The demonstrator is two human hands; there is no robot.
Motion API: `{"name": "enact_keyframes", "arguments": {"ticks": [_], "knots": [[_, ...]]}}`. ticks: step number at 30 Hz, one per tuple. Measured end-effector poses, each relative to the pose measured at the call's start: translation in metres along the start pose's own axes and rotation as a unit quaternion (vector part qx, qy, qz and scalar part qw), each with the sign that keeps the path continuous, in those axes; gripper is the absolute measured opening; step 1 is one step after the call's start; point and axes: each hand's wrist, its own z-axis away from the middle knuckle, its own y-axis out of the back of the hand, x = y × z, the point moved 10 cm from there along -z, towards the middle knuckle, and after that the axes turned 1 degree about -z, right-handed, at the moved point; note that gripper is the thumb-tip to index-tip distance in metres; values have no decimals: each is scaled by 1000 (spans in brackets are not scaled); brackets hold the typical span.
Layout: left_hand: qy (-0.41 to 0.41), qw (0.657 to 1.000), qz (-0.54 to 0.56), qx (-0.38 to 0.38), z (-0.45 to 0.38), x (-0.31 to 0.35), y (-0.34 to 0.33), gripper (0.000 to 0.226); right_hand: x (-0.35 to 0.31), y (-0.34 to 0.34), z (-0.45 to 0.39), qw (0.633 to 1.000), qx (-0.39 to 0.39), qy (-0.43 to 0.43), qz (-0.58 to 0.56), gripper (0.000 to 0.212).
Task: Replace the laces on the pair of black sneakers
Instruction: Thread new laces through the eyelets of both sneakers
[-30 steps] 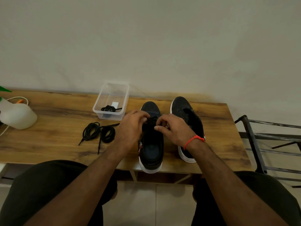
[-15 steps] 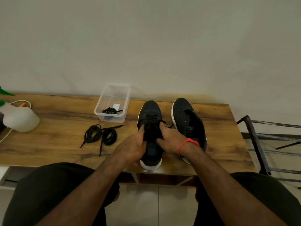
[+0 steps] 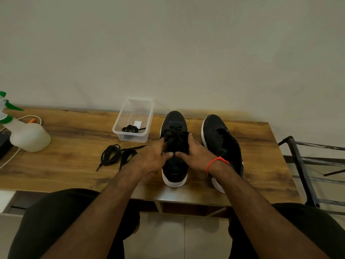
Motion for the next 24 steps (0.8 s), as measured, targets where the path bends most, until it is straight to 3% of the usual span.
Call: {"name": "enact_keyframes", "arguments": {"ticks": [1, 4, 5, 8, 13, 16, 20, 24], "knots": [[9, 1000, 0, 22, 0, -4, 17, 39, -3, 8, 4, 1000, 5, 3, -1, 79], [32, 975, -82, 205, -14, -30, 96, 32, -16, 43, 23, 998, 49, 37, 19, 51], [47, 967, -101, 228, -22, -40, 112, 30, -19, 54, 28, 996, 67, 47, 20, 46], [67, 955, -232, 172, -60, -57, 119, 31, -20, 68, 35, 993, 93, 67, 25, 43], [35, 893, -443, 70, -99, -60, 100, 37, -17, 62, 30, 991, 96, 78, 43, 35], [18, 872, -484, 61, -113, -57, 106, 48, -13, 65, 26, 991, 97, 72, 48, 34], [27, 851, -522, 60, -120, -63, 102, 34, -11, 72, 26, 990, 114, 75, 44, 29], [18, 873, -477, 101, -117, -62, 117, 19, -3, 92, 31, 972, 175, 47, 147, 37]]}}
